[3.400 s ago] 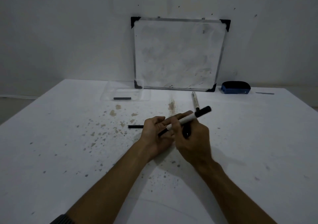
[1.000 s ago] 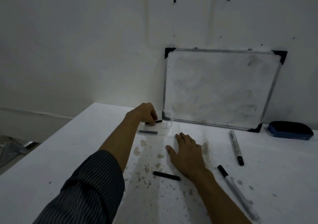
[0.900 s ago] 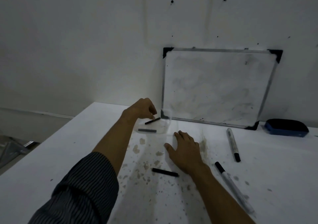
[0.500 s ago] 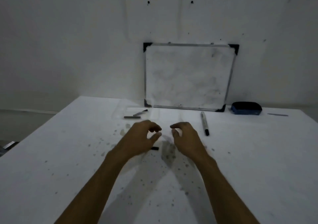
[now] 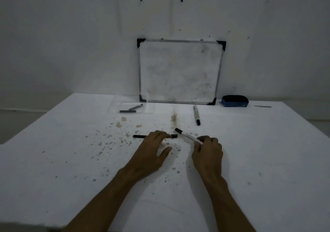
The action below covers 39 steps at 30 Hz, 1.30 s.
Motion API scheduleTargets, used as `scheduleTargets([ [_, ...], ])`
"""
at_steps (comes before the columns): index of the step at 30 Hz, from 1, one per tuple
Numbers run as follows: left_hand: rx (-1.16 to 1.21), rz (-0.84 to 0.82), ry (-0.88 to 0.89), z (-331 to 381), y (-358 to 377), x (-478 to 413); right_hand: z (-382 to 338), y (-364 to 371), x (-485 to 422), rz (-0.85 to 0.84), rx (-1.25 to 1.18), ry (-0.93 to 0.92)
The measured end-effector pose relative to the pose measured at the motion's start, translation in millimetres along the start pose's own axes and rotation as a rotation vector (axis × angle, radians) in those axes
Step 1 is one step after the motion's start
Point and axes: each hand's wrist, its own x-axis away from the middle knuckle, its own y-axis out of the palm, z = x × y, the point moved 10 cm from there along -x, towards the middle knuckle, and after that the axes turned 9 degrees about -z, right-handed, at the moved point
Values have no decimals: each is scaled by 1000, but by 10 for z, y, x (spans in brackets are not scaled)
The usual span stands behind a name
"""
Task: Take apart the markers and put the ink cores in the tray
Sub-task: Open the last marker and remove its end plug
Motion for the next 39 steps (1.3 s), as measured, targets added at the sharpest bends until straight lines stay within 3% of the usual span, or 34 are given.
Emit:
scheduleTargets([
  [5, -267, 131, 147, 119, -387, -34, -490, 66, 92, -162, -288, -216],
  [8, -447, 210, 230, 33, -563, 93, -836, 209, 181, -274, -267, -354],
  [10, -474, 266, 183, -149, -659, 177, -954, 329, 159, -307, -268, -358],
  [13, -317, 324, -44, -528, -798, 264, -1007, 512, 11, -316, -231, -286],
  [16, -123, 344, -231, -827, -830, 318, -1149, 743, -115, -343, -21, -366],
  [21, 185, 350, -340, -994, -831, 345, -1412, 988, -116, -351, 251, -522],
  [25, 256, 346, -355, -951, -802, 346, -1364, 892, -223, -333, 189, -532],
  [31, 434, 301, -412, -846, -607, 50, -633, 270, -549, -219, -476, -236],
  [35, 523, 178, -344, -786, -378, -216, -124, 370, -617, -296, -1020, 71],
  [39, 551, 173, -333, -805, -322, -239, -74, 472, -698, -295, -1240, 124],
])
